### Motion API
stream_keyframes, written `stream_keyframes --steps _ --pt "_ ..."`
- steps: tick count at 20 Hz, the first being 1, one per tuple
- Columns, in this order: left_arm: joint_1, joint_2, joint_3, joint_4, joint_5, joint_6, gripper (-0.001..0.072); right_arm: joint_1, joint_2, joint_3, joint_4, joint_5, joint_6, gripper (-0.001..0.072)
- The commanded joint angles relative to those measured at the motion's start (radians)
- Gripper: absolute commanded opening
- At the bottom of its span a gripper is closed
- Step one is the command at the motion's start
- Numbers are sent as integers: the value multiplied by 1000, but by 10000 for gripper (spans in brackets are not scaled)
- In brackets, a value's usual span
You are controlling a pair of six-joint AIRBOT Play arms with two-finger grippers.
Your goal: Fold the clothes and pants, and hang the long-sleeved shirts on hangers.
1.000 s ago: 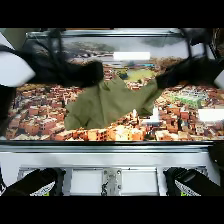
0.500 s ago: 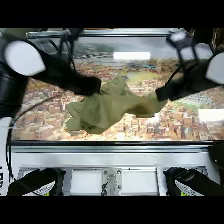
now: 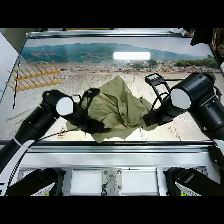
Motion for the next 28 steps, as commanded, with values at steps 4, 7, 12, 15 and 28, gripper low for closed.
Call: stream_keyframes --steps 4,7,12,15,28 --pt "-61 19 -72 -24 27 10 10 11 0 -11 4 -6 17 11" --pt "-61 19 -72 -25 28 33 258 11 0 -11 4 -6 17 12" --pt "-16 18 -9 -23 32 33 695 11 0 -11 3 -7 16 14" --pt "79 18 74 -22 32 55 696 11 0 -11 3 -6 16 14" --pt "777 18 170 199 203 237 696 11 0 -11 3 -6 16 14"
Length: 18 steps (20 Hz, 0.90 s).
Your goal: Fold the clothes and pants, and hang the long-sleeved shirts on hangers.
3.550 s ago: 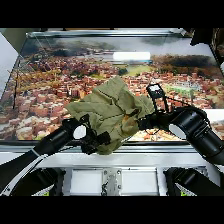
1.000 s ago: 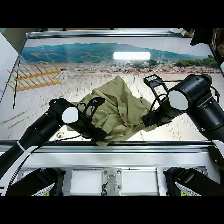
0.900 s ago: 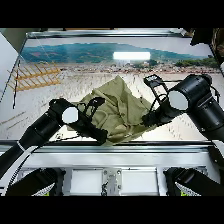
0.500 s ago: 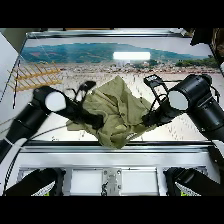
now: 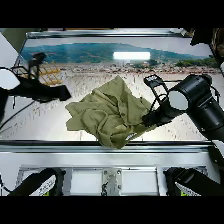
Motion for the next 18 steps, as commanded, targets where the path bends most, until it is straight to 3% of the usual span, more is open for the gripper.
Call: stream_keyframes --steps 1,3,8,13,18 --pt "211 -6 5 204 138 35 696 1 0 0 0 0 0 14" --pt "319 -45 19 267 218 51 696 1 0 0 1 0 0 14" --pt "500 -325 210 270 251 101 695 1 0 0 0 0 0 14" --pt "549 -642 407 279 304 121 695 1 0 0 0 0 0 14" --pt "539 -871 559 427 304 120 695 1 -2 0 0 0 0 14"
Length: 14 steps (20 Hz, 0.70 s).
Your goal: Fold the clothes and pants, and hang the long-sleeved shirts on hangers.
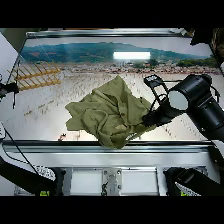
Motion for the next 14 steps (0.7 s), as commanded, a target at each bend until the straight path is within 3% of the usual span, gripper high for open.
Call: stream_keyframes --steps 1,14 --pt "3 -156 109 67 8 2 695 1 -1 0 0 0 0 14" --pt "34 -326 205 66 53 -21 693 1 -3 0 0 0 0 14"
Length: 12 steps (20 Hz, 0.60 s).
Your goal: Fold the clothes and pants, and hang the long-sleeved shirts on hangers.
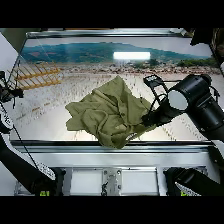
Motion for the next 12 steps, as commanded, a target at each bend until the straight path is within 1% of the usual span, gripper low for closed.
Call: stream_keyframes --steps 1,2,3,4,6,7,12 --pt "4 -28 3 2 -2 -21 634 1 -1 0 0 0 0 14" --pt "4 -28 4 1 -1 -21 457 1 -1 0 0 0 0 14" --pt "3 -27 4 1 2 -20 314 1 -1 0 0 0 0 14" --pt "2 -27 4 1 1 -19 249 1 -1 0 0 0 0 14" --pt "2 -27 4 -1 0 -19 80 1 -1 0 0 0 0 14" --pt "2 -27 4 -1 -4 -19 8 1 -1 0 0 0 0 14" --pt "0 -19 4 1 -45 -19 10 1 -1 0 0 0 0 14"
